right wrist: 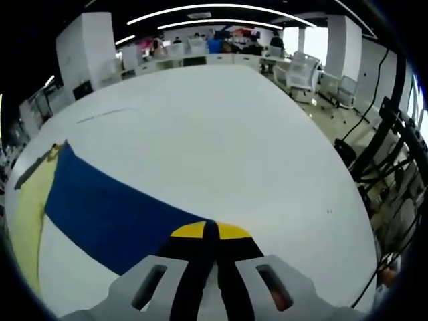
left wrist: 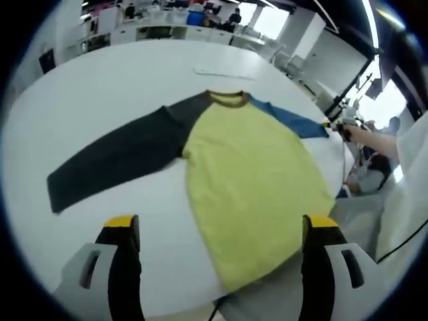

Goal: Fold the garment on the visible template until the final outline fits inside the template.

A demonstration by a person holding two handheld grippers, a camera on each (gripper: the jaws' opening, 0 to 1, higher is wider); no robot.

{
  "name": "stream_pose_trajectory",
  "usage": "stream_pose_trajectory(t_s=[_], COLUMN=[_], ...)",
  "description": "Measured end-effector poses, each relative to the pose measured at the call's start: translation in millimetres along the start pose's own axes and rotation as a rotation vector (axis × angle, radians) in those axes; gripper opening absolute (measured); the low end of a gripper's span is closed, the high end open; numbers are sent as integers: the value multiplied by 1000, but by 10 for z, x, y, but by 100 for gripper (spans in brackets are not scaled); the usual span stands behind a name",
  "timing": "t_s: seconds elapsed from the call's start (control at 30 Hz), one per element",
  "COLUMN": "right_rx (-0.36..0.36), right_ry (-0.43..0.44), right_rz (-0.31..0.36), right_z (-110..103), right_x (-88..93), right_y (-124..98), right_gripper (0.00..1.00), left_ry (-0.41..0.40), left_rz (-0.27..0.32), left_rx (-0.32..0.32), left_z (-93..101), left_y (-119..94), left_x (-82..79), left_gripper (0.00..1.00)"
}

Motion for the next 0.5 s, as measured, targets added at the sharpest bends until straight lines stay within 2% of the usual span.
stream_pose_trajectory(t_s=[0.27,0.4,0.5], right_rx=[12,-5,-1], right_ry=[12,-58,-66], right_rz=[-20,-55,-66], right_z=[9,-47,-41], right_x=[-19,-45,-81], right_y=[-19,-46,-69], right_gripper=[2,2,2], left_ry=[-1,4,12], left_rz=[10,17,21], left_rx=[2,5,5], left_z=[5,10,16], left_y=[-22,-49,-62], left_x=[-13,-21,-20], left_gripper=[98,98,99])
Point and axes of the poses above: the point that each gripper's makers call its tool centre point, and the gripper's own axes: y roughly forward along the fingers, z roughly to its right, x roughly out of its underside, the point moved 2 cm from there along -y, roughly backward along the fingers, and after that the axes turned 1 degree about -y, right-handed, at the moved point
